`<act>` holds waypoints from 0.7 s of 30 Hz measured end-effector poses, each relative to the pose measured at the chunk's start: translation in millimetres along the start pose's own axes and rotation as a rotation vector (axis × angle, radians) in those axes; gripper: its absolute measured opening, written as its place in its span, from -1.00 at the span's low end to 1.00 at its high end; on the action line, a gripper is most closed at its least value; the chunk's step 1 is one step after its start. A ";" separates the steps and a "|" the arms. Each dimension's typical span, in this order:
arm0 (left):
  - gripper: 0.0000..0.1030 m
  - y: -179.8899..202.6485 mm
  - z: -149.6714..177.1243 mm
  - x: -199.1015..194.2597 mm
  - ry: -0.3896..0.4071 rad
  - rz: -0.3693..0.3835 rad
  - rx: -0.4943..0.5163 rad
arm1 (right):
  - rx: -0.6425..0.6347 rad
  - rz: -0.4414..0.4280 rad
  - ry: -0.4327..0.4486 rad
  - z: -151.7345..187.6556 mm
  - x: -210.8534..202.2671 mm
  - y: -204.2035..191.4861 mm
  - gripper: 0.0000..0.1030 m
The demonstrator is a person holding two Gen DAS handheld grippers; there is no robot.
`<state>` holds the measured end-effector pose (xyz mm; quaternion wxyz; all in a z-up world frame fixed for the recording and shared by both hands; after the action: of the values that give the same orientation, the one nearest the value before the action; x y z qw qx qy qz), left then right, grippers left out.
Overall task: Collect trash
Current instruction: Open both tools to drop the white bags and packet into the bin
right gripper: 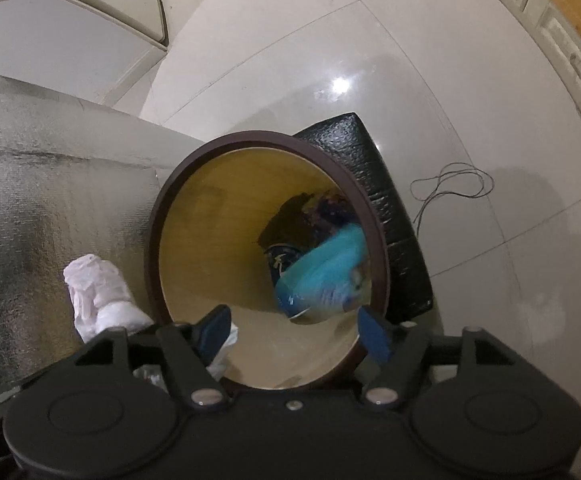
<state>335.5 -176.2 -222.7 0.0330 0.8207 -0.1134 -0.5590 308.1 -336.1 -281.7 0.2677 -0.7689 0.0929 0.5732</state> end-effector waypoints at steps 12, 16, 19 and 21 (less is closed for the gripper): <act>0.27 16.9 -6.7 15.2 0.054 0.090 -0.022 | 0.074 -0.062 0.075 -13.6 -19.3 17.5 0.65; 0.60 23.3 -10.8 16.8 0.056 0.078 0.017 | 0.087 -0.066 0.101 -17.8 -24.9 22.6 0.79; 0.66 22.0 -10.6 17.7 0.036 0.059 0.034 | 0.070 -0.058 0.113 -17.1 -26.7 23.5 0.93; 0.70 18.6 -9.6 17.4 0.027 0.052 0.032 | 0.047 -0.056 0.122 -15.6 -28.1 23.1 0.93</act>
<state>347.7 -198.9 -231.6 0.0358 0.8255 -0.1431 -0.5448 301.6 -368.2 -259.5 0.2952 -0.7983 0.1010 0.5151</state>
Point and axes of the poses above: each gripper's, at about its wrist camera, not at the fingertips, and x roughly the way its jaws point, y to its right, z to its underside, the point moved 1 cm from there along x, roughly the way its jaws point, and after that the axes turned 14 degrees about y, right-handed, at the moved point
